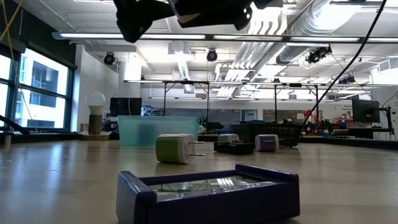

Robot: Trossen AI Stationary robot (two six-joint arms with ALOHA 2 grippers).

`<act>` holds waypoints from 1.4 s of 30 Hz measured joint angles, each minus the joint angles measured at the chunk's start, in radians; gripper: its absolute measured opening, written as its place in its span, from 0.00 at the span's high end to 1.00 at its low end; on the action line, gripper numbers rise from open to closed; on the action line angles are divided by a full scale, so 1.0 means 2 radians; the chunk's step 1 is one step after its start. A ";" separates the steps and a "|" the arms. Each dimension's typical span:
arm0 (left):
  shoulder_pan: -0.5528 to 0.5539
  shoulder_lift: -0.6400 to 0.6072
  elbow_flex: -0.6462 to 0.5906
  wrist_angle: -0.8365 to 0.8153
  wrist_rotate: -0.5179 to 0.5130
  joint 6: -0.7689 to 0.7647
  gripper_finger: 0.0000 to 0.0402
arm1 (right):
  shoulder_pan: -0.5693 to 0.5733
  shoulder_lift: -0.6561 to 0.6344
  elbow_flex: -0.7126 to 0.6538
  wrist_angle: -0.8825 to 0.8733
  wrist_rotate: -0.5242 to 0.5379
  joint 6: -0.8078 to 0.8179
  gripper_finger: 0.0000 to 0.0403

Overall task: Pick & Place Office items
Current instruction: Put the black white charger adapter into the green bin

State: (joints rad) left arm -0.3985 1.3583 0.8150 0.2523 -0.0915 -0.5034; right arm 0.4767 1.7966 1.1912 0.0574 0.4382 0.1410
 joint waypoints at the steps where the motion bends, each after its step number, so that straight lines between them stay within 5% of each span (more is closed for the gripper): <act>1: 0.002 -0.001 0.000 -0.001 -0.001 0.016 0.18 | -0.002 0.000 0.000 0.000 -0.005 0.000 0.70; 20: -0.035 0.000 0.000 -0.004 -0.009 0.354 0.18 | -0.009 0.000 0.000 0.000 -0.083 0.010 0.70; 24: -0.043 0.004 0.000 -0.002 -0.050 0.397 0.18 | -0.013 0.000 0.000 0.000 -0.139 0.024 0.70; 42: -0.057 0.049 0.002 0.030 -0.052 0.531 0.18 | -0.054 0.005 0.000 0.007 -0.217 0.088 0.70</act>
State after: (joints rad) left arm -0.5125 1.4570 0.8185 0.3118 -0.1952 0.5595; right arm 0.3684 1.8068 1.1912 0.0715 0.0038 0.3178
